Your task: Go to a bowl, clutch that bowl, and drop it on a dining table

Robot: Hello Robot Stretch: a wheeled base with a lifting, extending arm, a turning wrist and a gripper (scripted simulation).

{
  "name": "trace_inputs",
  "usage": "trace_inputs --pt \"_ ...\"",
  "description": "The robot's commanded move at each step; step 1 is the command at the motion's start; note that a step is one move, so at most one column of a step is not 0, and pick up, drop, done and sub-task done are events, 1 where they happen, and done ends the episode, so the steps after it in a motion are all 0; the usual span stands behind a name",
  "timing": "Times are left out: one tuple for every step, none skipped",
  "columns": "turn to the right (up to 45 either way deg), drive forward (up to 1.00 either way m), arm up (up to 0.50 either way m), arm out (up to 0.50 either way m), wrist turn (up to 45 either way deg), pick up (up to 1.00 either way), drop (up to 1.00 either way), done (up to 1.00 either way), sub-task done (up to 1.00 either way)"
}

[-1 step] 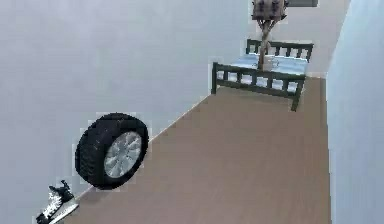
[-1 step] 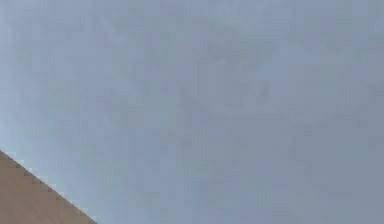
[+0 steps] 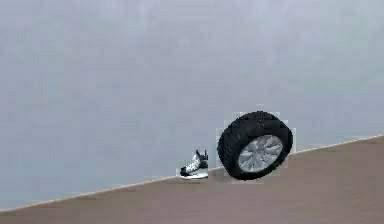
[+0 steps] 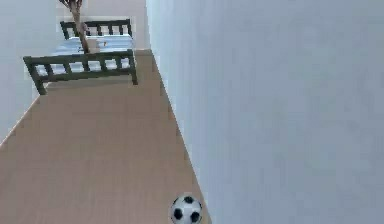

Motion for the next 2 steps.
trace_inputs --pt "-15.0 0.00 0.00 0.00 0.0 0.00 0.00 0.00 0.00" --pt "0.0 0.15 0.00 0.00 0.0 0.00 0.00 0.00 0.00"
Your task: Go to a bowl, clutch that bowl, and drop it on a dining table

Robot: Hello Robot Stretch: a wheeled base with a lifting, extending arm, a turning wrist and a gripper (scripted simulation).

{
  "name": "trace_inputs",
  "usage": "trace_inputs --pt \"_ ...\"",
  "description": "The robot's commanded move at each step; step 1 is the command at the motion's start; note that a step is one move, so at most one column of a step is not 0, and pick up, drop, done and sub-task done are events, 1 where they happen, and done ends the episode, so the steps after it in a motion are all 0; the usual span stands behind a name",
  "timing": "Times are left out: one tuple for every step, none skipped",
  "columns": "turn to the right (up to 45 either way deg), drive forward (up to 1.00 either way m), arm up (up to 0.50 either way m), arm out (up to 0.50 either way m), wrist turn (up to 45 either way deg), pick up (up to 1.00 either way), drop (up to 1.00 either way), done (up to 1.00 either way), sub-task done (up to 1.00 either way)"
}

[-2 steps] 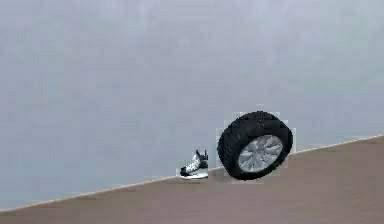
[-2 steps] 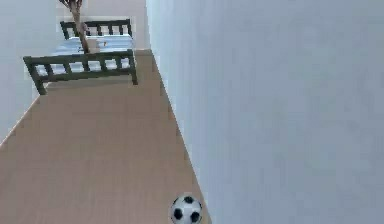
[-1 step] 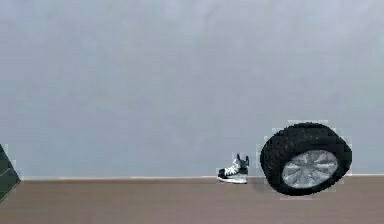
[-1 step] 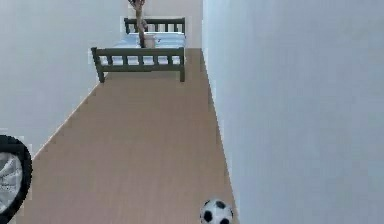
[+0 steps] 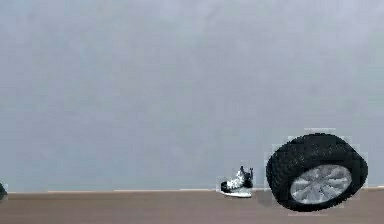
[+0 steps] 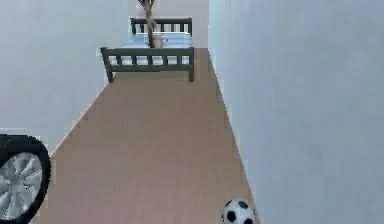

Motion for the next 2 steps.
trace_inputs --pt "-45.0 0.00 0.00 0.00 0.0 0.00 0.00 0.00 0.00" --pt "-45.0 0.00 0.00 0.00 0.0 0.00 0.00 0.00 0.00"
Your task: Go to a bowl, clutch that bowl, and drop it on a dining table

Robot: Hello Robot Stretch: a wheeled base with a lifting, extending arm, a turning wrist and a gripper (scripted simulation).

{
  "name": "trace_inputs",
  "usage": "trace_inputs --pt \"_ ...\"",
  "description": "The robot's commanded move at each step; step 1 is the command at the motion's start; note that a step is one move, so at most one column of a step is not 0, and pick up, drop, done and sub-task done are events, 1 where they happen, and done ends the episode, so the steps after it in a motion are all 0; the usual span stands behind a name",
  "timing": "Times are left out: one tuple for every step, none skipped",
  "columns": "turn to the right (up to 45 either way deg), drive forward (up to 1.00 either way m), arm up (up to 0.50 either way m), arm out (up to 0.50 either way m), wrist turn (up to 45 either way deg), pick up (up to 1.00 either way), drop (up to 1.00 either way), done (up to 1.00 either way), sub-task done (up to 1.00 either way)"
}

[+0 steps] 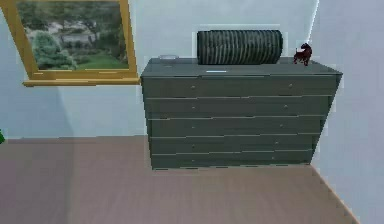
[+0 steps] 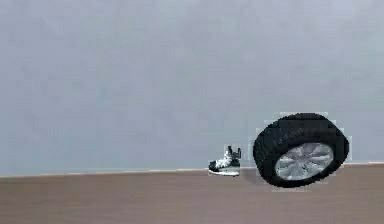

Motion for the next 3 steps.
trace_inputs --pt "0.0 0.75 0.00 0.00 0.0 0.00 0.00 0.00 0.00" --pt "-39.0 0.00 0.00 0.00 0.0 0.00 0.00 0.00 0.00" --pt "0.0 0.30 0.00 0.00 0.0 0.00 0.00 0.00 0.00"
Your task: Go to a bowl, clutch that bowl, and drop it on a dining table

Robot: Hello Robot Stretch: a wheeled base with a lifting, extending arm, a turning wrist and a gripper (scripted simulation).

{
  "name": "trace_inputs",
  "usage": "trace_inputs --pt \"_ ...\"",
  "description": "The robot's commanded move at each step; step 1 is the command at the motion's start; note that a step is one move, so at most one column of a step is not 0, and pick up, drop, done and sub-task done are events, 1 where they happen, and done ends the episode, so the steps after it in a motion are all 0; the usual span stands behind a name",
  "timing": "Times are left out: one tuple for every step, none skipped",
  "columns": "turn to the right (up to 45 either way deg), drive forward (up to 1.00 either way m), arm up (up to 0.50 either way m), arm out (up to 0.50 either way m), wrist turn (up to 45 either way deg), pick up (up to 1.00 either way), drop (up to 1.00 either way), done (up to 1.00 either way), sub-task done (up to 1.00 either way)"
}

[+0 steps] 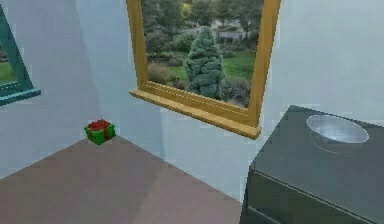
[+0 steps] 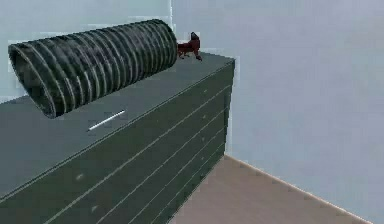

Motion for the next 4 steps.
trace_inputs --pt "-45.0 0.00 0.00 0.00 0.0 0.00 0.00 0.00 0.00" --pt "0.0 0.00 0.50 0.00 0.0 0.00 0.00 0.00 0.00" --pt "0.0 0.00 0.38 0.00 0.0 0.00 0.00 0.00 0.00" --pt "0.0 0.00 0.00 0.48 0.0 0.00 0.00 0.00 0.00"
